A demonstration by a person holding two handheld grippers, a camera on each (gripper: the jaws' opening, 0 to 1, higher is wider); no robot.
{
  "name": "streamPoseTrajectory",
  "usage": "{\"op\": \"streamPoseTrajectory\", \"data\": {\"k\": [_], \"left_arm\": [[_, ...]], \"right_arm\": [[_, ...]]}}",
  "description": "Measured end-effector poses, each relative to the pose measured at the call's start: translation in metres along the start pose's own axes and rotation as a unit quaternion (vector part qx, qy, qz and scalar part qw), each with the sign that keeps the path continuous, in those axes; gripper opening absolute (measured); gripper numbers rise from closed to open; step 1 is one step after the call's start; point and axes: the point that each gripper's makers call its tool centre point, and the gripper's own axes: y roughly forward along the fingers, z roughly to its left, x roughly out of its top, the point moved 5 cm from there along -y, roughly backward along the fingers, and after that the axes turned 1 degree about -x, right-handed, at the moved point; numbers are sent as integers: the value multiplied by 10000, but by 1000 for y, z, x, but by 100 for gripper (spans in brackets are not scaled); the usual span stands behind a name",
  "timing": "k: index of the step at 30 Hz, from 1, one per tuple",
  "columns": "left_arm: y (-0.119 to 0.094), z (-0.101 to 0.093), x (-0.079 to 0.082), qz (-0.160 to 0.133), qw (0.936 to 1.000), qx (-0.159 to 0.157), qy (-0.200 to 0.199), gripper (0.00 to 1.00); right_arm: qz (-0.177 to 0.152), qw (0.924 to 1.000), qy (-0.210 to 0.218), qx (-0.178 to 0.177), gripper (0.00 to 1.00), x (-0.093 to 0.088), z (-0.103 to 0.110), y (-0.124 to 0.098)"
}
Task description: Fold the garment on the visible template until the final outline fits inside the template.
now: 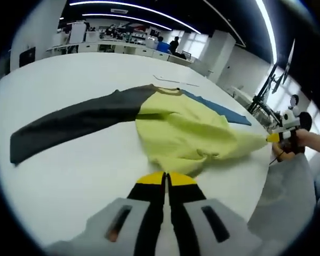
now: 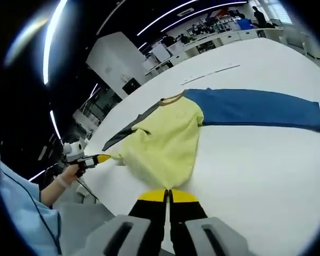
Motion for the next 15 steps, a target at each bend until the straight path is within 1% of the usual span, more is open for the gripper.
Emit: {"op": "streamPoseTrajectory", "data": {"k": [5, 8, 12, 14, 15], "left_arm": [[-17, -1, -4, -75, 9999, 32, -127, 0], [-21, -4, -8, -48, 9999, 3, -139, 0], [-28, -8, -14, -22, 9998, 1, -177, 0], [-31, -12, -18, -24, 9997, 0, -237, 0], [-32, -13, -20, -4, 9997, -1, -243, 0]], "right_arm": [[6, 10000, -14, 0, 0, 4, -2, -5], [67, 10000, -21, 25, 0, 4, -3, -7], [396, 9991, 86, 106, 0, -7, -3, -5], [599, 9980, 149, 95, 0, -17, -5, -3], [642, 9978, 133, 76, 0, -22, -7, -1]]}}
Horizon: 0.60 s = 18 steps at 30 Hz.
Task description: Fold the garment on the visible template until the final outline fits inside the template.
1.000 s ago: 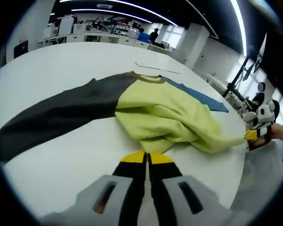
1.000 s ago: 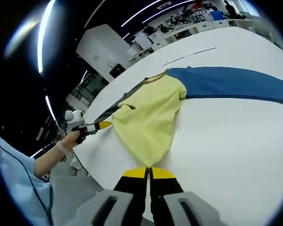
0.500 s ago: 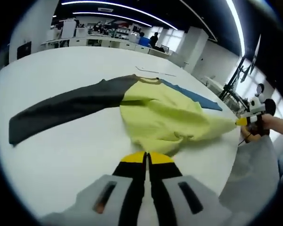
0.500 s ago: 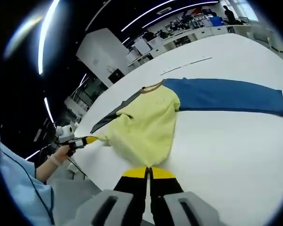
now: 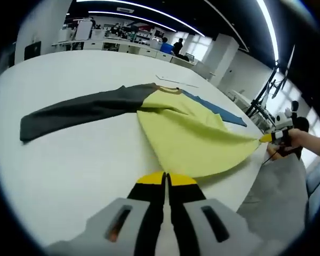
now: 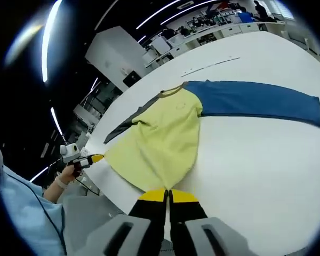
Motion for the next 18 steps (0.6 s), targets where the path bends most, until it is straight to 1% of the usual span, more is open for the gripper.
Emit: {"op": "streamPoseTrajectory", "data": {"k": [2, 7, 10, 14, 18], "left_arm": [[-3, -3, -6, 56, 10000, -18, -23, 0], [-11, -8, -24, 224, 9997, -15, -122, 0], [-16, -11, -35, 304, 9993, -23, -230, 0], [-20, -16, -44, 412, 9989, -28, -234, 0], [-22, -21, -53, 519, 9981, -66, -333, 0]], "right_arm": [[186, 9998, 41, -7, 0, -10, -3, 3], [361, 9993, 95, -81, 0, -24, -11, 9], [484, 9987, 109, -148, 0, -30, -17, 11], [610, 9979, 103, -193, 0, -34, -22, 13], [779, 9965, -38, -288, 0, -38, -25, 13]]}}
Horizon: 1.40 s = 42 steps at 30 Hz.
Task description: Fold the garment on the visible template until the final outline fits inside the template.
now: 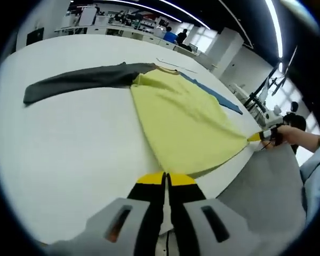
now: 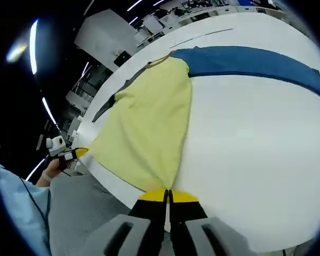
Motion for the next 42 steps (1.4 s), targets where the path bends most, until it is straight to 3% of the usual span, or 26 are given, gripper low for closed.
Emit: {"op": "streamPoseTrajectory", "data": {"k": [7, 31, 42], "left_arm": [[-3, -5, -13, 135, 9998, -50, -100, 0], [1, -5, -25, 492, 9987, 4, 154, 0], [3, -4, -28, 495, 9986, 31, 174, 0]], "right_arm": [[114, 9998, -127, -66, 0, -3, -2, -2], [157, 9991, -311, -228, 0, -9, -6, -1], [136, 9988, -397, -270, 0, -9, -5, -1]]}}
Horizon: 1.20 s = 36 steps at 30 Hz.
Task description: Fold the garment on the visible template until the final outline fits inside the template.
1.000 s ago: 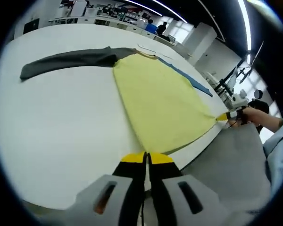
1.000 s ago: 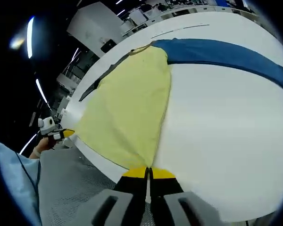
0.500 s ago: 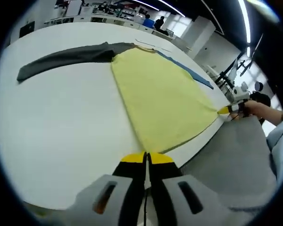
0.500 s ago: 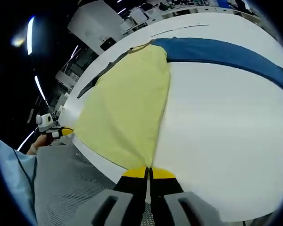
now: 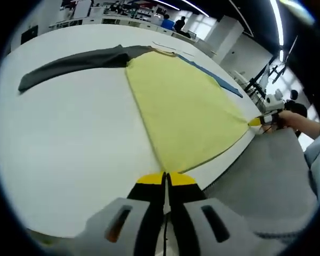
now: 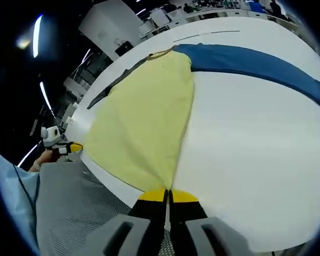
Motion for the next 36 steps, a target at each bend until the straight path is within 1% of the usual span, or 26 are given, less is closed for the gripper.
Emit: {"op": "streamPoseTrajectory", "data": {"k": [5, 10, 11, 12, 13, 14, 15, 16, 17, 18, 19, 21, 23, 25, 27, 29, 30, 32, 33, 34, 35, 36], "left_arm": [[1, 1, 0, -51, 10000, -19, -16, 0], [1, 1, -1, -191, 9998, -55, -21, 0], [1, 1, -1, -206, 9998, -64, -23, 2], [-1, 0, -1, -259, 9996, -89, 8, 5], [-2, 0, 0, -307, 9995, -84, 21, 9], [-5, 0, 3, -396, 9991, -90, 90, 14], [-6, 0, 6, -510, 9983, -90, 270, 22], [-8, 1, 10, -620, 9971, -66, 430, 27], [-11, -1, 12, -650, 9966, -87, 496, 31], [-12, -1, 15, -700, 9960, -101, 542, 37], [-14, -2, 20, -804, 9946, -107, 650, 40], [-15, -3, 25, -824, 9940, -148, 704, 47], [-15, -4, 32, -897, 9922, -146, 849, 50], [-15, -4, 36, -905, 9916, -145, 908, 57], [-16, -3, 40, -934, 9907, -118, 986, 62], [-16, -2, 45, -952, 9895, -95, 1085, 68], [-17, -2, 49, -1009, 9876, -88, 1200, 72], [-18, -3, 54, -1084, 9853, -121, 1313, 77], [-19, -3, 56, -1130, 9843, -124, 1350, 81], [-19, -3, 59, -1211, 9831, -137, 1370, 84], [-19, -2, 61, -1235, 9828, -148, 1362, 87], [-19, -2, 63, -1282, 9821, -133, 1376, 91]], "right_arm": [[-2, 10000, 14, -14, 0, 0, 1, 0], [-84, 10000, 13, -22, 0, -1, 1, 0], [-105, 9999, -4, -22, 0, -1, 1, -1], [-103, 9999, -12, -15, 0, -1, 1, -1], [-26, 10000, -58, 34, 1, -2, 3, -1], [35, 9995, -273, 144, 6, -2, 7, -3], [-5, 9993, -342, 180, 15, -1, 10, -5], [-141, 9992, -327, 170, 23, 3, 13, -7], [-206, 9989, -378, 173, 31, 6, 15, -9], [-319, 9979, -545, 153, 38, 11, 16, -11], [-319, 9976, -602, 106, 41, 12, 16, -13], [-399, 9964, -740, 76, 46, 17, 16, -15], [-628, 9963, -573, 147, 50, 26, 17, -17], [-866, 9948, -526, 108, 56, 35, 15, -21], [-1040, 9928, -602, -42, 65, 42, 11, -24], [-1143, 9913, -638, -145, 73, 47, 8, -26], [-1188, 9905, -672, -186, 78, 49, 6, -27], [-1231, 9893, -728, -303, 84, 50, 3, -29], [-1259, 9886, -747, -355, 89, 51, 2, -29], [-1378, 9859, -795, -512, 95, 54, -2, -29], [-1427, 9847, -797, -599, 100, 55, -5, -30], [-1399, 9850, -769, -651, 99, 53, -6, -30]]}}
